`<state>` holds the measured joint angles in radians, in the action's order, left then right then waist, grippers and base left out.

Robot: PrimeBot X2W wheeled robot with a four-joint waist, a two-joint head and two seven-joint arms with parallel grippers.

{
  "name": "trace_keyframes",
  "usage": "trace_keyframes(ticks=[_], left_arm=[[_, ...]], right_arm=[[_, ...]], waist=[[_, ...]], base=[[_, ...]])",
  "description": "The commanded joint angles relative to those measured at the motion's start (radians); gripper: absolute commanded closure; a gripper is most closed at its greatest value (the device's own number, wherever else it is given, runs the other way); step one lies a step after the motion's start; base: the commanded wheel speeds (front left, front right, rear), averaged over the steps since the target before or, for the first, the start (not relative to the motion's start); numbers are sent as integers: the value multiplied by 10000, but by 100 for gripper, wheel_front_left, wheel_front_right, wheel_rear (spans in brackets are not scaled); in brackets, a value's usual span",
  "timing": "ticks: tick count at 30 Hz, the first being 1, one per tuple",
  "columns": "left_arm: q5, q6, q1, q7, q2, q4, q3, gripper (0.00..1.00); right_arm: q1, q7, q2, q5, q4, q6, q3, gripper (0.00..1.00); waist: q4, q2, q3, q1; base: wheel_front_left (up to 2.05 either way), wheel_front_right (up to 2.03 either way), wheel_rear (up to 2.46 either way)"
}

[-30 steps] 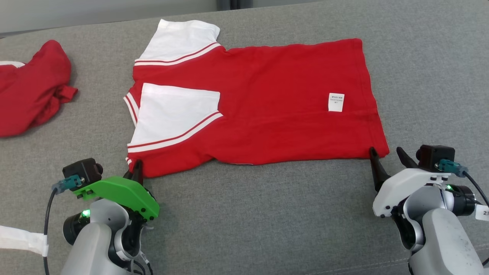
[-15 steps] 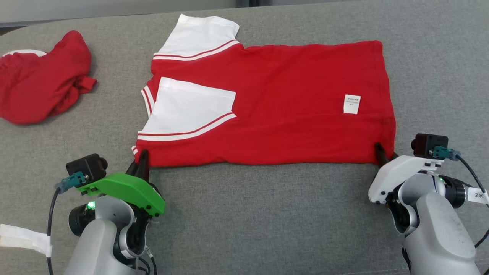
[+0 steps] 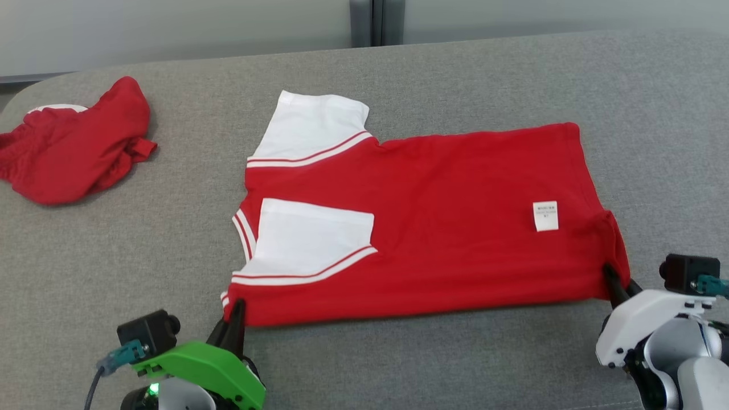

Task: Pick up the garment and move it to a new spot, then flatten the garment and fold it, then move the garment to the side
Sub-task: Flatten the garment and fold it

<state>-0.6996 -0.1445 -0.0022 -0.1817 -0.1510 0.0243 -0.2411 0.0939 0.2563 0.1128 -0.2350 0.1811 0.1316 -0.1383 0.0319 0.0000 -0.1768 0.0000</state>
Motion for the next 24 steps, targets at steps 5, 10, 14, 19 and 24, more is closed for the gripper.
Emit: trace_keyframes(ticks=[5, 10, 14, 19, 24], left_arm=[[-60, -462, 1081, -33, 20, -529, -20, 0], [343, -596, 1063, 174, -312, -632, 48, 0], [734, -486, 337, 88, -859, -757, 162, 0], [1267, 27, -1437, -592, -1700, -700, -89, 0], [1669, 1074, -3951, -1753, -2441, -122, -710, 0]], right_arm=[[-1059, 142, -354, -259, -645, -17, -659, 0], [-1520, 23, -558, -250, -816, -16, -1116, 0], [-1436, -130, -586, 48, -1130, -16, -1279, 0], [-887, -192, -615, 305, -1613, -14, -928, 0], [64, -127, -592, 378, -1731, -14, -145, 0]], waist=[[86, 0, 1, 0], [133, 0, -50, 0], [322, 0, -111, 0], [667, 0, -330, 0], [1180, 0, -929, 0]], base=[[0, 0, 0], [0, 0, 0], [0, 0, 0], [0, 0, 0], [0, 0, 0]])
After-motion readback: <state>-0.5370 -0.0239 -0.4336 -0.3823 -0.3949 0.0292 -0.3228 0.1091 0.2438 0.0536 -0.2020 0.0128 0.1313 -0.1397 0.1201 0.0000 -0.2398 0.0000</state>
